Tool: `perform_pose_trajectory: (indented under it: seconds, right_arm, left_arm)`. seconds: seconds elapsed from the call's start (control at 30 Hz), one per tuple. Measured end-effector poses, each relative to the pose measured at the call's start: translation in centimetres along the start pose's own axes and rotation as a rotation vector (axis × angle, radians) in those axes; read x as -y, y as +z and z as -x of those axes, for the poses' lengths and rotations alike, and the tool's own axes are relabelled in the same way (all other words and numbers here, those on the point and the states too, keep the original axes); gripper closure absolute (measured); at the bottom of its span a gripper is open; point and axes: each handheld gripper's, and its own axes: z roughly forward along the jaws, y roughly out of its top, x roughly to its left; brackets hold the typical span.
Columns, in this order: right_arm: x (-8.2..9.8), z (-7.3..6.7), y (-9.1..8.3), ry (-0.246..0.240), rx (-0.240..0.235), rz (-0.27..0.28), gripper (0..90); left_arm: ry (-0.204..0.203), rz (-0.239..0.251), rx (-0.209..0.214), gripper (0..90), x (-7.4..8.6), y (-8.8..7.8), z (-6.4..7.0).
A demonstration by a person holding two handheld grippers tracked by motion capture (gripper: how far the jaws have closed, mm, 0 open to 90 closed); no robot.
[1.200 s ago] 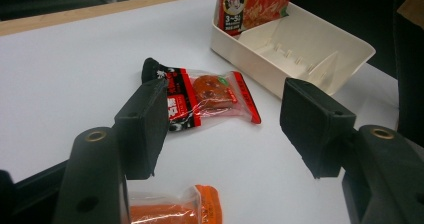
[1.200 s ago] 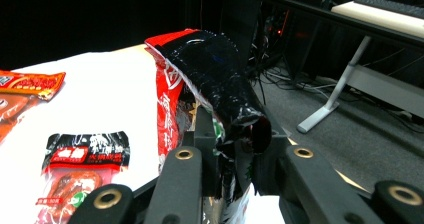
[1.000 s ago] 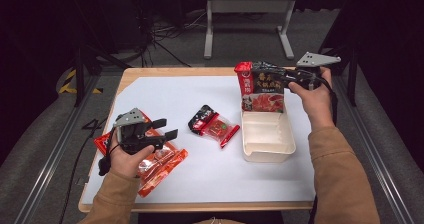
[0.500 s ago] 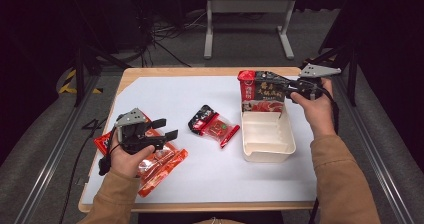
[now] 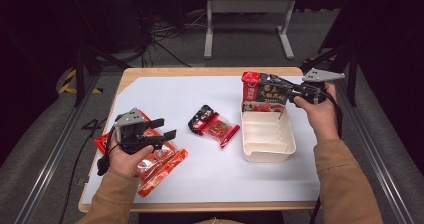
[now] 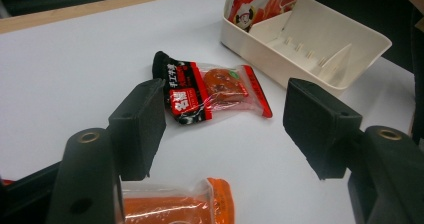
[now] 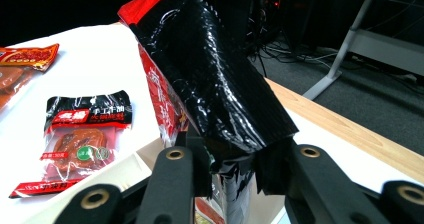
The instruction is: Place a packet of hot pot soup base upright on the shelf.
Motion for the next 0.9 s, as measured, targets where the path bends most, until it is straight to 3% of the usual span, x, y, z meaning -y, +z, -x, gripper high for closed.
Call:
perform_pose_trajectory:
  seconds: [0.27,0.4,0.6,0.7,0.9]
  right_arm:
    - [0.1,0.0,-0.9,0.052,0.016,-0.014,49.9]
    - [0.2,-0.1,-1.9,0.065,0.026,-0.012,42.2]
    - [0.3,-0.8,-3.5,0.07,0.038,-0.001,37.9]
    - [0.3,-1.4,-4.4,0.069,0.045,0.0,36.8]
    - [0.2,-2.7,-5.4,0.057,0.036,0.002,36.0]
  left_arm:
    - [-0.009,-0.014,0.015,37.3,0.2,-0.2,-0.7]
    - [-0.018,-0.014,0.002,35.3,0.3,-0.3,-1.1]
    - [-0.028,0.029,0.004,32.5,0.6,-0.6,-1.5]
    - [-0.027,0.049,-0.016,29.3,0.6,-0.9,-1.6]
    - [-0.029,0.061,-0.03,24.6,0.5,-1.4,-2.1]
